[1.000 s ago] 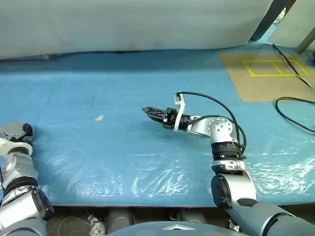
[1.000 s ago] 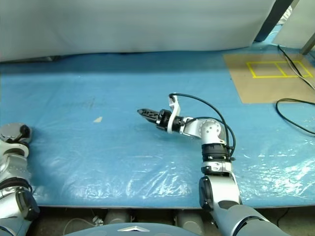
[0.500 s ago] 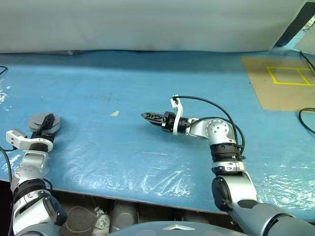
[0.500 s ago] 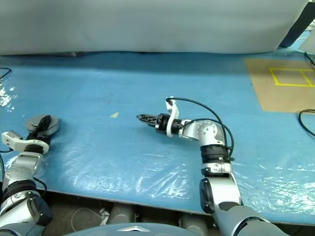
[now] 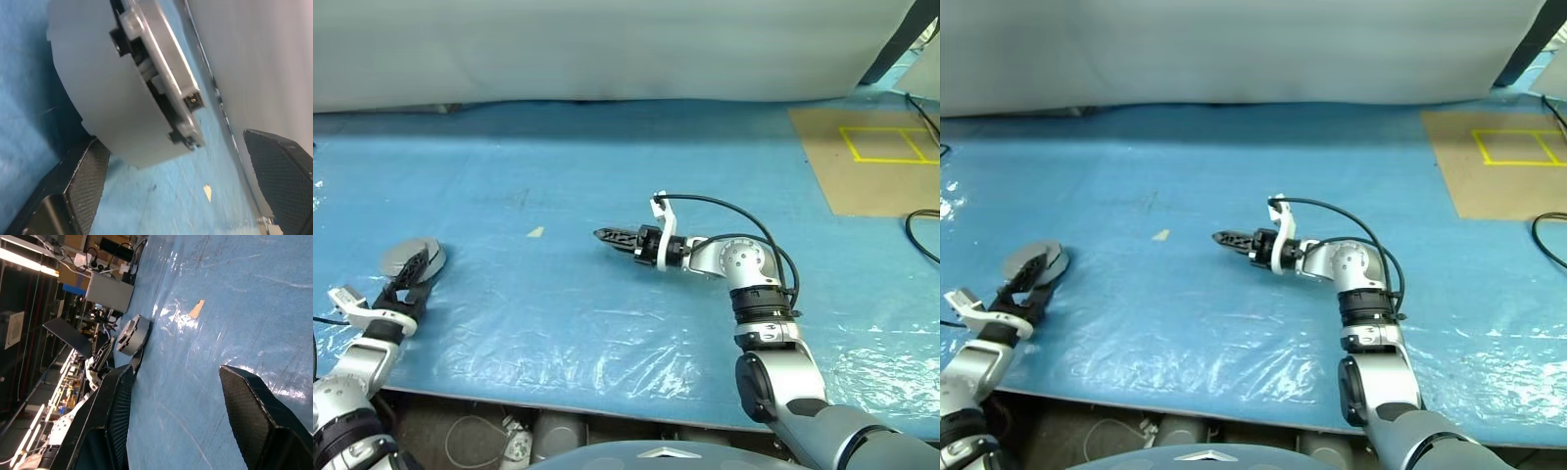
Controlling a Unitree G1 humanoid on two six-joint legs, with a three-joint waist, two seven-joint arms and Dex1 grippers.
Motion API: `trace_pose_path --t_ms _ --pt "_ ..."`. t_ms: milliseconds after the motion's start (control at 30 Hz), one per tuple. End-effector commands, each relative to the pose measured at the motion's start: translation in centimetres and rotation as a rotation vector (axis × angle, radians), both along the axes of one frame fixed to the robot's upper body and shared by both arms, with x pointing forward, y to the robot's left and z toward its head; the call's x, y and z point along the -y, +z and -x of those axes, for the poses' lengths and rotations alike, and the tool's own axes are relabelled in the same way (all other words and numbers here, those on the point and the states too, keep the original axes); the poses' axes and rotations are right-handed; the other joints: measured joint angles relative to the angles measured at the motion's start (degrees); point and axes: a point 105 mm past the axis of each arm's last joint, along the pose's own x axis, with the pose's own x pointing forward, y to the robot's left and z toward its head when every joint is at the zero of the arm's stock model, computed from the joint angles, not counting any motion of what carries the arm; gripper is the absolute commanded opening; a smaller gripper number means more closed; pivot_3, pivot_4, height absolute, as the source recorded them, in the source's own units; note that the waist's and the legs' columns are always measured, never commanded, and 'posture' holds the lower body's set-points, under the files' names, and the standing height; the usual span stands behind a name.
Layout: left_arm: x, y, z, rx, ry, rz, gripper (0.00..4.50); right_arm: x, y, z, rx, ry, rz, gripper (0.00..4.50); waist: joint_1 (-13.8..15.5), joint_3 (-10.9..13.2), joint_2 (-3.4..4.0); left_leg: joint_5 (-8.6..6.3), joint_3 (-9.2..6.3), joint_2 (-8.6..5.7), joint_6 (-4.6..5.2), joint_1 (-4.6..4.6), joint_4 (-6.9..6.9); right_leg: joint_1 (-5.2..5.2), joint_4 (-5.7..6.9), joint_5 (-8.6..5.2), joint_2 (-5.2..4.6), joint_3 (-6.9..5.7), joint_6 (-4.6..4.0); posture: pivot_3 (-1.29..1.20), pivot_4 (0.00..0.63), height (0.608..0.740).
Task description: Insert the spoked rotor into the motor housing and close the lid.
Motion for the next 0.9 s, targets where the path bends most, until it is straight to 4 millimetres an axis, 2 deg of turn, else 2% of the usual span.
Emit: trace_pose_path --t_ms 33,133,267,333,433,567,733,900 --pt "1.8 -5.2 4.0 -0.209 -0.064 0.104 4.48 -0.6 0.7 0.1 0.024 0.022 -0.025 2.90 -0.3 -0.1 0.00 0.00 0.00 0.06 0.00 0.01 0.00 0.01 -0.05 0.00 0.10 0.01 0.00 0.00 0.150 0.740" --pt "1.1 -4.4 5.1 -0.183 -0.071 0.084 4.48 -0.6 0.8 0.2 0.025 0.024 -0.034 2.90 -1.0 -0.1 0.03 -0.01 -0.02 0.10 0.00 0.04 -0.03 0.01 -0.09 -0.02 0.26 0.01 -0.02 0.00 0.150 0.740" --pt "3.1 -0.5 5.8 -0.041 -0.260 -0.020 4.48 -0.5 1.0 0.1 0.032 0.025 -0.043 2.90 -1.6 -0.2 -0.24 -0.01 -0.03 0.21 0.01 0.06 -0.04 -0.01 -0.12 -0.02 0.29 0.01 -0.02 0.00 0.150 0.740" --pt "5.8 2.1 5.5 0.052 -0.419 -0.088 4.48 -0.3 1.4 0.0 0.059 0.021 -0.052 2.90 -1.4 0.0 -0.47 -0.02 -0.03 0.27 0.02 0.02 -0.06 -0.02 -0.14 -0.02 0.29 0.00 -0.03 0.00 0.150 0.740" --pt "10.9 5.5 4.0 0.199 -0.639 -0.190 4.48 0.1 2.2 0.0 0.141 0.018 -0.048 2.90 -0.2 0.2 -0.79 0.02 0.03 0.43 0.10 -0.11 -0.07 -0.03 -0.09 -0.14 0.33 -0.13 -0.23 0.00 0.150 0.740" --pt "14.9 8.7 1.1 0.360 -0.725 -0.255 4.48 0.7 3.1 0.2 0.260 0.018 -0.032 2.90 0.4 0.3 -0.97 0.23 0.43 0.69 0.44 -0.22 0.17 -0.02 0.02 -0.16 0.42 -0.24 -0.44 0.00 0.150 0.740" --pt "19.4 9.6 -1.4 0.433 -0.861 -0.284 4.48 2.5 4.0 -0.1 0.387 -0.041 0.013 2.90 -0.4 0.3 -1.09 0.25 0.47 0.57 0.44 -0.20 0.27 -0.05 0.04 0.10 0.44 -0.08 -0.08 0.00 0.150 0.740" --pt "21.9 8.6 -3.1 0.440 -0.929 -0.356 4.48 4.6 4.2 0.2 0.489 -0.110 0.085 2.90 -1.1 0.3 -1.12 0.27 0.35 0.42 0.47 -0.43 0.27 -0.24 0.24 0.09 0.63 -0.11 -0.11 0.00 0.150 0.740"
